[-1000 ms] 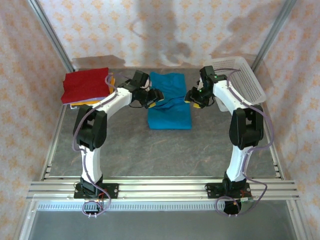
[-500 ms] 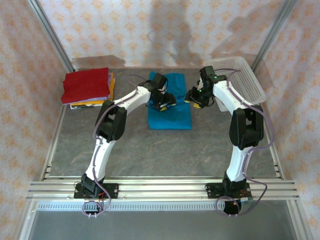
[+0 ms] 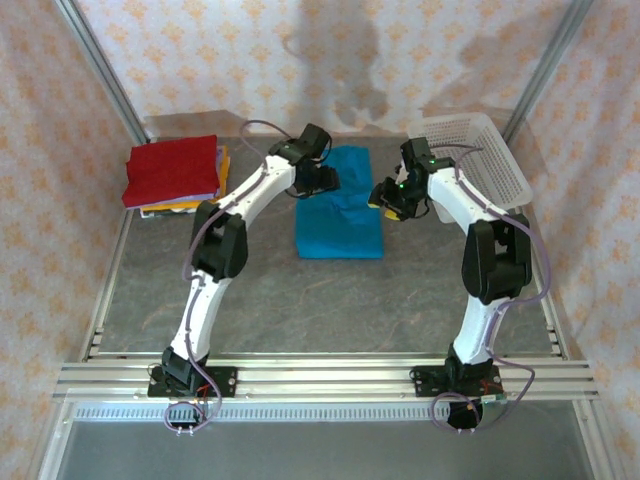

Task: Fold and stack the t-shirts

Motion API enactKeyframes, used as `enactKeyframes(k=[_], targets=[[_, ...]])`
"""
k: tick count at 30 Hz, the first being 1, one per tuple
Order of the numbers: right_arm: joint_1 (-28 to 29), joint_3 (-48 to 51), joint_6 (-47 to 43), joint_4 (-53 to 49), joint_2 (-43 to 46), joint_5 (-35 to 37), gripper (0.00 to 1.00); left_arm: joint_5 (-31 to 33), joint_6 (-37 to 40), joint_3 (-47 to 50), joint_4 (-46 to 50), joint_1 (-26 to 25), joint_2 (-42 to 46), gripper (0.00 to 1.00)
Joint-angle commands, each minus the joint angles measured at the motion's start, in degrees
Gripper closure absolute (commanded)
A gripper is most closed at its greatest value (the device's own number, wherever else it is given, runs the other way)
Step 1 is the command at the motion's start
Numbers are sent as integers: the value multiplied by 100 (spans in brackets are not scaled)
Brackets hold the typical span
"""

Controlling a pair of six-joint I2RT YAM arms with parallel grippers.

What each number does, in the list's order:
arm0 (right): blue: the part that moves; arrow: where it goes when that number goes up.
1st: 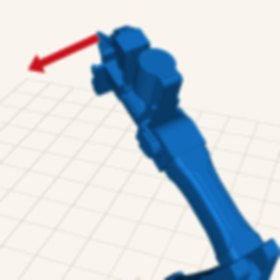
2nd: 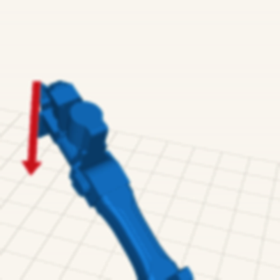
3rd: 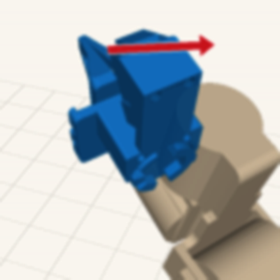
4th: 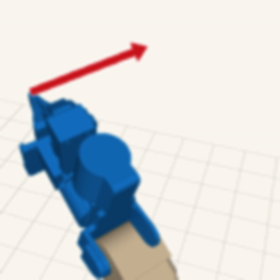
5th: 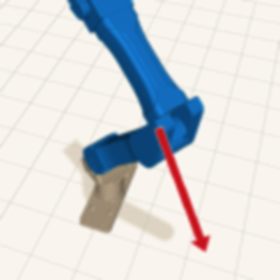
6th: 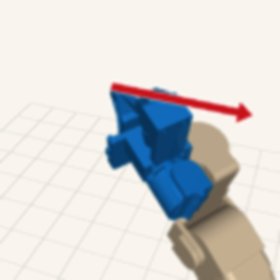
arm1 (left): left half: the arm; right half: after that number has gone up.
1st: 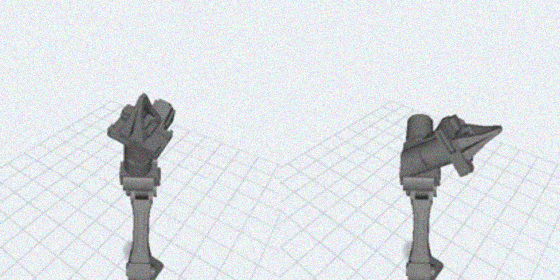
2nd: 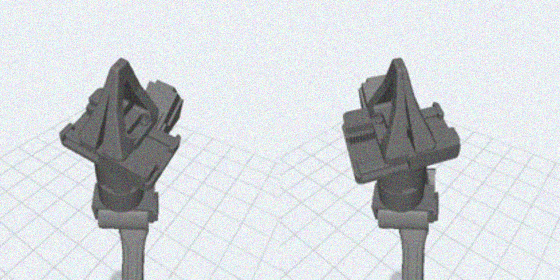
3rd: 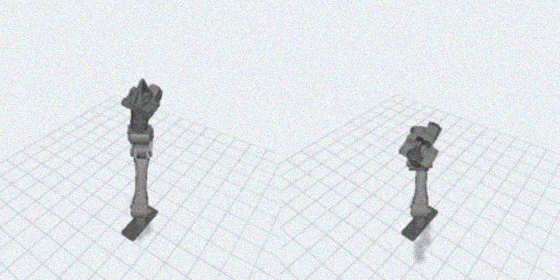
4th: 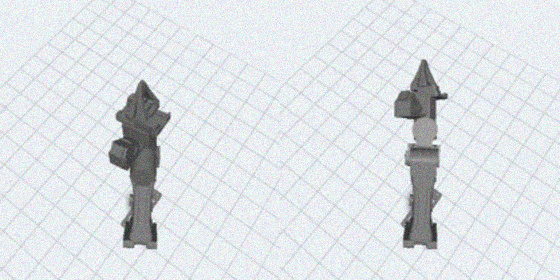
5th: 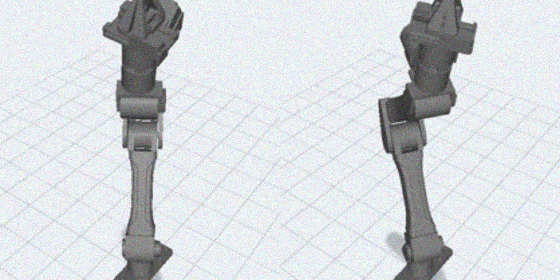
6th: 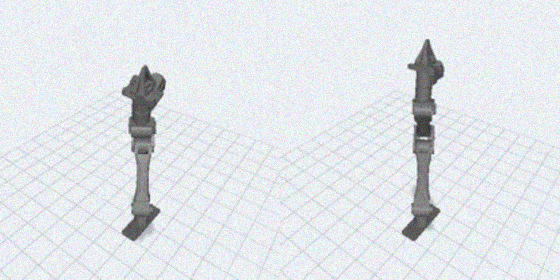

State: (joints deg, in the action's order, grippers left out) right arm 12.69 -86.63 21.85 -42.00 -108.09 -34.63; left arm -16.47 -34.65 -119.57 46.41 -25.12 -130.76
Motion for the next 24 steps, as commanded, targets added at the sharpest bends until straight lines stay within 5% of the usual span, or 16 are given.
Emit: enactKeyframes(k=[1,11,24], targets=[[117,245,263,383,78,-225,48,-331,-291,1142,-740,-74,757,40],[306,1140,564,1167,-180,-442,48,-191,-348,2931,-1180,-449,1212,39],[638,2334,140,710,216,-336,48,174,-398,4245,-1290,-994,1645,38]])
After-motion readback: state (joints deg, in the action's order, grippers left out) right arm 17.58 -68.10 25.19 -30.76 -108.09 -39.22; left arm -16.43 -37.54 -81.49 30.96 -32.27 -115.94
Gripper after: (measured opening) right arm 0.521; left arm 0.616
